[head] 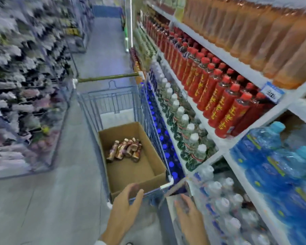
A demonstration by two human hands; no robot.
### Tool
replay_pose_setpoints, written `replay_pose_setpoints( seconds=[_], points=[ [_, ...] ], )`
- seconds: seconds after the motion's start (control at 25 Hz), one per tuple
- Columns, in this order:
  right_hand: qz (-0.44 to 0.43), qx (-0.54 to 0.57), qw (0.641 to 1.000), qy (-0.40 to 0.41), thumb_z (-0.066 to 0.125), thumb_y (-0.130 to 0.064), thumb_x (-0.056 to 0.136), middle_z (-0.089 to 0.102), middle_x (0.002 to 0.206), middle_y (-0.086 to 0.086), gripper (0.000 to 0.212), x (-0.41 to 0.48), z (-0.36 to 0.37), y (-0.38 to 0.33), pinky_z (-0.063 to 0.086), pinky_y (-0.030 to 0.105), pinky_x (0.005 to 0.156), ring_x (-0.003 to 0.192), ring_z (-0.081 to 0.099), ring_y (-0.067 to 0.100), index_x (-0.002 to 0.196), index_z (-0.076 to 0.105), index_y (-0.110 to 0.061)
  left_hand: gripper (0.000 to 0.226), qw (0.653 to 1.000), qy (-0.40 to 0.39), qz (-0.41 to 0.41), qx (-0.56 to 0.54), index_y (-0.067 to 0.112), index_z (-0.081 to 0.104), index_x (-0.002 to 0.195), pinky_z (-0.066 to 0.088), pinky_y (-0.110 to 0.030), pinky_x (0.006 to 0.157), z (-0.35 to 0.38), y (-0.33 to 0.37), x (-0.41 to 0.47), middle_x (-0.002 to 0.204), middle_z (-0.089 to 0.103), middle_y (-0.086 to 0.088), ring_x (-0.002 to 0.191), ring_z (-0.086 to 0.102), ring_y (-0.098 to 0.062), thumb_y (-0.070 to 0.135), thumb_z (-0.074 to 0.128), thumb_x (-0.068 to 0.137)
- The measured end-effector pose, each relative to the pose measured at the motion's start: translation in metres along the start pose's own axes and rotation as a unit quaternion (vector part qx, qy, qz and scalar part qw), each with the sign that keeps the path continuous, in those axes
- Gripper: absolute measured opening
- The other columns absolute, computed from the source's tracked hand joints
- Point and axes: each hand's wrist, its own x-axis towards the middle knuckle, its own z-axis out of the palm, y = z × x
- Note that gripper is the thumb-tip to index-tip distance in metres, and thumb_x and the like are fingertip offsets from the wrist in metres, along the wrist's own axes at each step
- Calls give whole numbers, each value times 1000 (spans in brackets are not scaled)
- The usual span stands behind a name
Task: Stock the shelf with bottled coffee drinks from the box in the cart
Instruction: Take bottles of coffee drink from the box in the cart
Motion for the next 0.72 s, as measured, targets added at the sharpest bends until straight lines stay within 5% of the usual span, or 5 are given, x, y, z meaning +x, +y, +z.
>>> replay_pose_setpoints(
  seconds=[0.16, 0.4, 0.56, 0.72],
  points=[
    [38, -2, 997, -66, 64, -32, 98, 62, 118, 1, 30, 44, 44, -35, 34, 15, 77, 111, 58, 17, 125, 62, -19, 32, 997, -2, -75, -1, 25, 65, 125, 54, -34, 93, -25, -30, 40, 111, 75, 5, 103, 70, -11, 38, 68, 96],
    [36, -92, 985, -142, 58, -47, 99, 63, 129, -10, 38, 116, 91, -69, 46, 35, 105, 115, 59, 10, 132, 59, -28, 30, 988, 38, -150, -20, 32, 63, 123, 49, -24, 89, -38, -54, 93, 120, 69, 12, 105, 63, 3, 45, 63, 96],
    [50, -110, 974, -194, 56, -48, 100, 58, 138, -8, 47, 176, 125, -80, 42, 35, 110, 127, 53, 12, 141, 53, -24, 35, 982, 46, -185, 13, 22, 64, 128, 53, -37, 99, -33, -71, 142, 120, 70, 8, 112, 65, -8, 39, 64, 98],
    [78, -144, 957, -240, 54, -52, 99, 55, 142, -7, 50, 242, 153, -90, 42, 31, 105, 127, 51, 11, 142, 50, -27, 37, 969, 68, -236, 15, 19, 63, 131, 51, -36, 103, -27, -78, 205, 122, 70, 6, 116, 64, -12, 37, 64, 99]
  ],
)
